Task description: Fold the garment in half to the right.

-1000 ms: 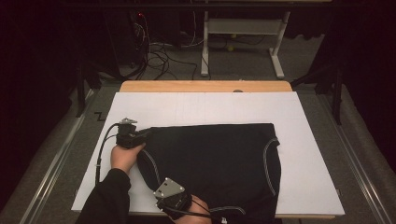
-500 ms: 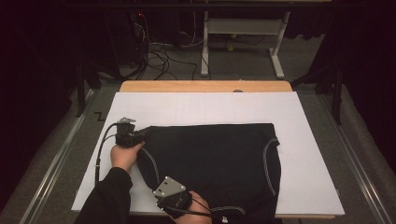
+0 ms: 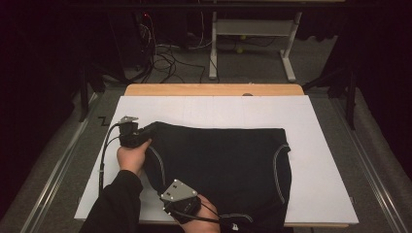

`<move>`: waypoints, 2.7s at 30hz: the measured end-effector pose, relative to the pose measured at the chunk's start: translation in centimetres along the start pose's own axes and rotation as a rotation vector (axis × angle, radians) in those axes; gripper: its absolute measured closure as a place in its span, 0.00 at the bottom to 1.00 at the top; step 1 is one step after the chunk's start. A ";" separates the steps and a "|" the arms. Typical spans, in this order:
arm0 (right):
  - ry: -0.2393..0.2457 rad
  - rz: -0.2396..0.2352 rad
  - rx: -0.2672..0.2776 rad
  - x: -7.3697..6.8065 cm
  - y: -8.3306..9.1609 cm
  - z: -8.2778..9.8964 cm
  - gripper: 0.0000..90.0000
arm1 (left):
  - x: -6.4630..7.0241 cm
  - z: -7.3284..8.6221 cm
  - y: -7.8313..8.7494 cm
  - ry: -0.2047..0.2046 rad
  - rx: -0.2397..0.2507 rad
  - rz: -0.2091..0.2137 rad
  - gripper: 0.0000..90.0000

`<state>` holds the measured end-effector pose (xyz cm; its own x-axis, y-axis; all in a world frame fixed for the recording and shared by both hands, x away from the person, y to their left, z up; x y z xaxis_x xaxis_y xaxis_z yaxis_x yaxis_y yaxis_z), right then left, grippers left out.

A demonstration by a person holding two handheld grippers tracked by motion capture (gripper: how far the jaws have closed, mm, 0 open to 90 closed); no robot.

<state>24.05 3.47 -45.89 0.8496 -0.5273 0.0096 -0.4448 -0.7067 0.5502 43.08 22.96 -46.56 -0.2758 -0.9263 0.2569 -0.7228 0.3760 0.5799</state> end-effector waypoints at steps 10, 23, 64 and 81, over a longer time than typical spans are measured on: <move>0.006 -0.003 0.016 -0.2 -0.2 -0.7 0.83 | -0.6 -0.3 0.7 -0.002 0.034 -0.002 0.83; 0.046 -0.013 0.019 -0.8 -1.2 -2.5 0.83 | -2.4 -0.6 1.6 -0.004 0.058 -0.018 0.83; 0.074 -0.082 0.048 -3.8 -4.2 -4.9 0.83 | -5.8 -0.5 5.2 -0.023 0.086 -0.112 0.83; 0.027 -0.057 0.127 -1.7 -0.4 -3.5 0.83 | -2.0 -1.8 4.7 -0.028 0.076 -0.106 0.83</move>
<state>23.80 6.35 -43.19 0.8808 -0.4734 0.0045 -0.4267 -0.7897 0.4408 41.40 26.61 -42.99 -0.2119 -0.9616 0.1747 -0.7944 0.2736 0.5422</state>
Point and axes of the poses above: each handheld gripper's, and its own axes: y roughly backward along the jaws, z roughly out of its underside, x roughly to its right, the point moved 2 cm from there along -y, roughly forward along the jaws, and after that the axes turned 5 degrees about -z, right-handed, at the moved point
